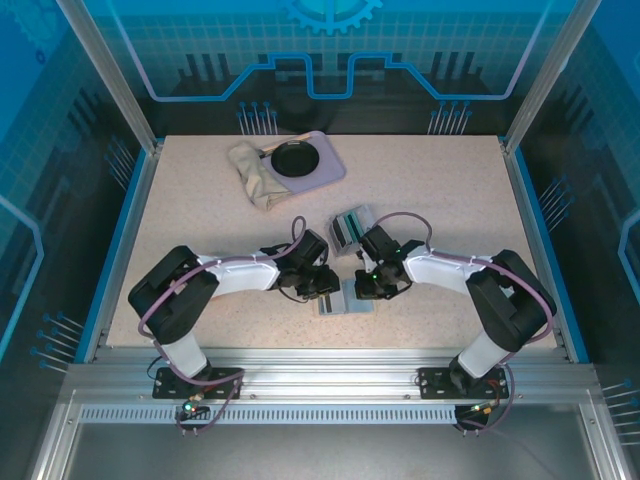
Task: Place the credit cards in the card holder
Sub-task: Insert the credit card into the card slot, then pick up the credit card from the storage box.
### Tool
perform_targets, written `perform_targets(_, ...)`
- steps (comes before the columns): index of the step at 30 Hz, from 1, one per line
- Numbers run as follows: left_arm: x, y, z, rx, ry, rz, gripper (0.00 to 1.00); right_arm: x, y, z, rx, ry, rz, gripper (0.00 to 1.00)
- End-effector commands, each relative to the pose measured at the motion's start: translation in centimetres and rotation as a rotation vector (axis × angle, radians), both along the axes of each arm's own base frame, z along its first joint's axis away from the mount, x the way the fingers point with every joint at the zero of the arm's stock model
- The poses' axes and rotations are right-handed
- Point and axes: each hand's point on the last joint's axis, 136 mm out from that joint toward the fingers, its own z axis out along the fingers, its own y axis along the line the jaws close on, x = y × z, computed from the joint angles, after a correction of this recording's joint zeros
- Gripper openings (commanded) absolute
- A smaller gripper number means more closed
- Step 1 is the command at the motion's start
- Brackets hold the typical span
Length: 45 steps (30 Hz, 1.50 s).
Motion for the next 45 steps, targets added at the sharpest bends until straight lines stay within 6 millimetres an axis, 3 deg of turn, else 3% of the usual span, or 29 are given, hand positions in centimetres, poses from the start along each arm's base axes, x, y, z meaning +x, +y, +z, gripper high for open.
perform_targets(1,-1.9,2.3,-2.1,0.106,0.048,-0.013,0.26,-0.6,-3.2,-0.9,-0.15,0.024,0.01,0.07)
perform_targets(4,-1.4,1.6,-1.3,0.084,0.023,-0.044,0.28,0.0,-2.7,0.0,-0.139,-0.003,0.043,0.09)
perform_targets(8,-0.6,0.7,0.3,0.047,-0.021,-0.059,0.3,2.0,-0.8,3.8,-0.038,-0.082,0.053,0.18)
perform_targets(11,0.3,0.6,2.4,0.025,-0.081,-0.029,0.33,3.9,-0.7,6.9,0.002,-0.166,0.026,0.25)
perform_targets(14,1.7,1.6,4.4,0.029,-0.133,0.031,0.37,6.1,-1.1,8.9,-0.021,-0.244,0.039,0.32)
perform_targets(17,3.1,3.3,5.1,0.011,-0.126,0.108,0.42,8.3,-0.6,9.8,-0.089,-0.28,0.09,0.38)
perform_targets(22,5.5,6.3,5.2,-0.033,-0.11,0.241,0.48,11.9,0.6,9.3,-0.277,-0.326,0.181,0.42)
perform_targets(30,7.1,7.6,5.4,-0.059,-0.121,0.329,0.57,15.5,3.3,8.1,-0.412,-0.351,0.26,0.4)
perform_targets(36,6.8,8.2,5.0,-0.052,-0.121,0.341,0.58,16.3,4.4,6.9,-0.488,-0.353,0.302,0.38)
perform_targets(45,6.3,9.4,4.9,-0.034,-0.132,0.366,0.61,16.8,4.1,4.7,-0.614,-0.358,0.322,0.38)
